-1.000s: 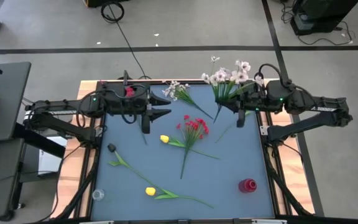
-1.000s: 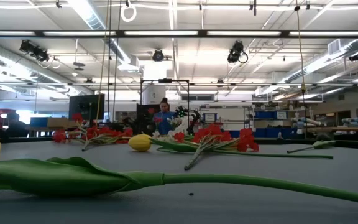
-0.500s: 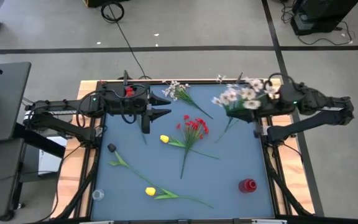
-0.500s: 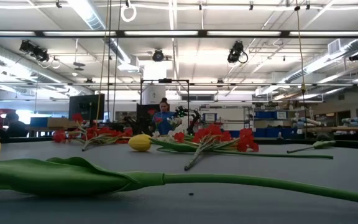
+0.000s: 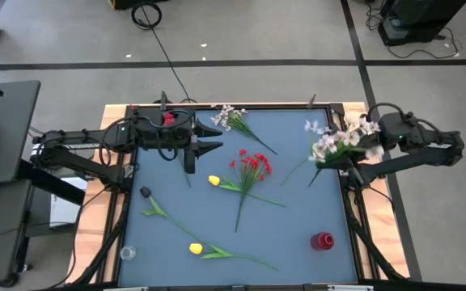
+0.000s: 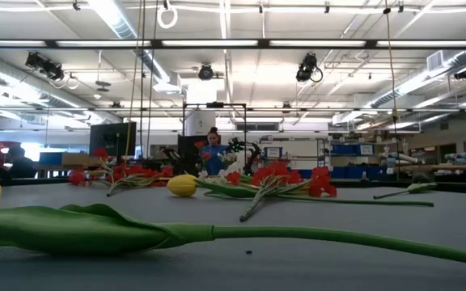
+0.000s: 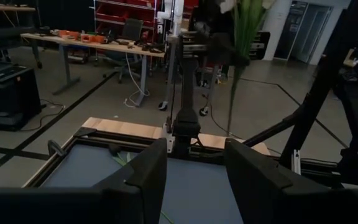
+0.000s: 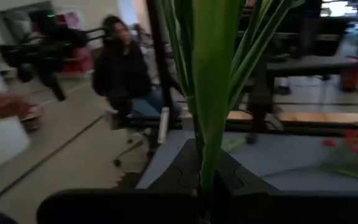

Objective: Sort flowers into vase by color
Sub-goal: Put the bottom white flowers into the red vase

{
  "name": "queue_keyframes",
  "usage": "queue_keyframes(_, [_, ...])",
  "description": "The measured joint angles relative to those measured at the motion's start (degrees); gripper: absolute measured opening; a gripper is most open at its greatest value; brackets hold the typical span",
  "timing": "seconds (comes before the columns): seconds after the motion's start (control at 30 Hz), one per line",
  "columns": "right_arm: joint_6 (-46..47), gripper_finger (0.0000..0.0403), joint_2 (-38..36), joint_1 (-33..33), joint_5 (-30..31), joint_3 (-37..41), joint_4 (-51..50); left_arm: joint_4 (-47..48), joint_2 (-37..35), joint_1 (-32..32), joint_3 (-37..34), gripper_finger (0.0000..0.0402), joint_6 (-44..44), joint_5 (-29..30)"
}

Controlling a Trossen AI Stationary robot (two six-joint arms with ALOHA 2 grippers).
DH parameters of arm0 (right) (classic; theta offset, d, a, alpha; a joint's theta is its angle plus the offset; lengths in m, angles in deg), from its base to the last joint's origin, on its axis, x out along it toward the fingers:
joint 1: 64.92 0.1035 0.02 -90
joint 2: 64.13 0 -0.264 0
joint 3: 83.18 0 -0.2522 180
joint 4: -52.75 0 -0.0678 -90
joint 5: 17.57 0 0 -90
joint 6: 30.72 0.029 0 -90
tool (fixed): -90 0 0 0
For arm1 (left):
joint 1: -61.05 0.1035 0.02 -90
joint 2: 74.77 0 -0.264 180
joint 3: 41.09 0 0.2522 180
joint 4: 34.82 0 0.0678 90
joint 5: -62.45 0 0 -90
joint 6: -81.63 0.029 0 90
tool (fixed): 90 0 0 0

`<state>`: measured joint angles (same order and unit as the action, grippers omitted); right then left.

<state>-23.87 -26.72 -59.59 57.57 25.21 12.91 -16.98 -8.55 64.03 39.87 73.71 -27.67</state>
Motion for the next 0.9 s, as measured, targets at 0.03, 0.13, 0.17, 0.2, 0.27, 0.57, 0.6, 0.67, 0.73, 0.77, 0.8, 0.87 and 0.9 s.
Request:
queue_keyframes(0.03, [0.1, 0.001, 0.0, 0.0, -0.1, 0.7, 1.4, 0.0, 0.0, 0.0, 0.0, 0.0167, 0.0, 0.0])
queue_keyframes(0.13, [2.2, 0.001, 0.1, 0.0, 0.2, 2.3, 6.1, 0.0, 0.0, 0.0, 0.0, 0.0167, 0.0, 0.0])
queue_keyframes(0.17, [3.0, 0.001, 0.2, 0.0, 0.3, 2.5, 7.0, 0.0, 0.0, 0.0, 0.0, 0.0167, 0.0, 0.0])
queue_keyframes(0.2, [3.5, 0.001, 0.4, 0.0, 0.6, 2.6, 7.4, 0.0, 0.0, 0.0, 0.0, 0.0167, 0.0, 0.0])
queue_keyframes(0.27, [4.0, 0.001, 0.5, 0.0, 2.2, 2.6, 7.6, 0.0, 0.0, 0.0, 0.0, 0.0167, 0.0, 0.0])
queue_keyframes(0.57, [9.0, 0.001, 2.2, 0.0, 14.1, 2.6, 8.6, 0.0, 0.0, 0.0, 0.0, 0.0167, 0.0, 0.0])
queue_keyframes(0.6, [9.6, 0.001, 2.6, 0.0, 14.8, 2.6, 9.1, 0.0, 0.0, 0.0, 0.0, 0.0167, 0.0, 0.0])
queue_keyframes(0.67, [9.9, 0.001, 3.7, 0.0, 15.4, 2.6, 10.5, 0.0, 0.0, 0.0, 0.0, 0.0167, 0.0, 0.0])
queue_keyframes(0.73, [9.9, 0.001, 5.0, 0.0, 15.5, 2.6, 11.8, 0.0, 0.0, 0.0, 0.0, 0.0167, -0.2, 0.0])
queue_keyframes(0.77, [9.9, 0.001, 5.7, 0.0, 15.5, 2.6, 12.5, 0.0, 0.0, 0.0, 0.0, 0.0167, 0.0, 0.0])
queue_keyframes(0.8, [10.0, 0.001, 6.5, 0.0, 15.5, 2.5, 12.9, 0.0, 0.0, 0.1, 0.0, 0.0167, 0.0, 0.0])
queue_keyframes(0.87, [10.0, 0.001, 8.2, 0.0, 15.3, 2.5, 13.2, 0.0, 0.0, 0.1, 0.0, 0.0167, 0.1, 0.0])
queue_keyframes(0.9, [10.1, 0.001, 8.9, 0.2, 15.3, 2.5, 13.1, 0.0, 0.0, 0.1, 0.0, 0.0167, 0.1, 0.0])
